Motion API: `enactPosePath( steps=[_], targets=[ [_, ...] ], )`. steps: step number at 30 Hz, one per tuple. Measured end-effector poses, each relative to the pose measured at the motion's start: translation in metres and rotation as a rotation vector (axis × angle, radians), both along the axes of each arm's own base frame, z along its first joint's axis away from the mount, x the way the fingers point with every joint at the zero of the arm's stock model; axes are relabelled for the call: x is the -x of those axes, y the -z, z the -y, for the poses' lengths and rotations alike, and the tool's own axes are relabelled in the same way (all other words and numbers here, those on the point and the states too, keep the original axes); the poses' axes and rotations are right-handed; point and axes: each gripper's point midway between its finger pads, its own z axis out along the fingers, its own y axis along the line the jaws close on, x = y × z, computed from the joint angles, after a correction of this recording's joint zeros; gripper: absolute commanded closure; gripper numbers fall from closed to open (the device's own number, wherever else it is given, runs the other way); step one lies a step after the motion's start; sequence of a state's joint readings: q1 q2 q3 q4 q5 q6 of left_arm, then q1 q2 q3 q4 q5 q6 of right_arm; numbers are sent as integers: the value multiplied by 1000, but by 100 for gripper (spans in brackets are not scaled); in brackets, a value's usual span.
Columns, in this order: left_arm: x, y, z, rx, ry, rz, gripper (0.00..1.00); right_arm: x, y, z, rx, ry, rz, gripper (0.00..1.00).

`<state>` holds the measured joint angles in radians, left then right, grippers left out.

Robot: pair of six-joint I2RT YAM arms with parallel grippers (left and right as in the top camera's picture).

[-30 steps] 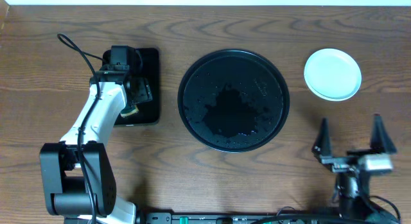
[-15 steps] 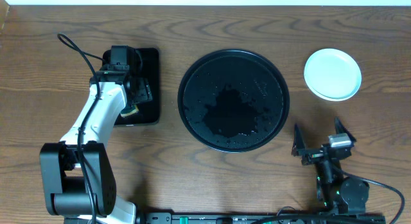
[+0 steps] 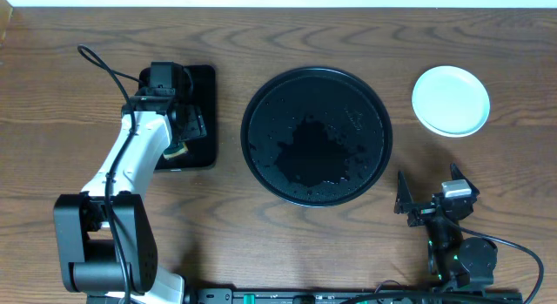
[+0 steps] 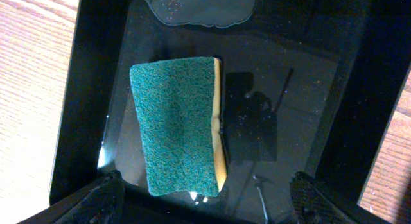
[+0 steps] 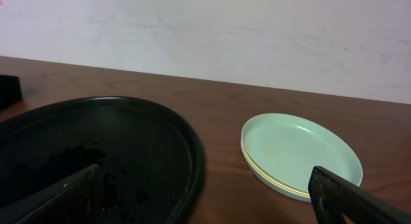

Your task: Clean dirty plates on tray and stack at the side

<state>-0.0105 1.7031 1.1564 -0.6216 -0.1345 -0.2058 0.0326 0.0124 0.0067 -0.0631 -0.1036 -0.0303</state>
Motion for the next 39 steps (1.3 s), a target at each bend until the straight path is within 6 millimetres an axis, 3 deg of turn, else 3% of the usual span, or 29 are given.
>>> enactPosePath(
  steps=[29, 31, 34, 39],
  targets=[
    [0, -5, 1, 0, 3, 13, 17, 0, 0, 0, 0, 0, 0, 1],
    [-1, -20, 2, 1, 5, 54, 17, 0, 0, 0, 0, 0, 0, 1],
    [-1, -64, 2, 3, 6, 179, 17, 0, 0, 0, 0, 0, 0, 1],
    [18, -160, 2, 6, 6, 459, 17, 0, 0, 0, 0, 0, 0, 1]
  ],
)
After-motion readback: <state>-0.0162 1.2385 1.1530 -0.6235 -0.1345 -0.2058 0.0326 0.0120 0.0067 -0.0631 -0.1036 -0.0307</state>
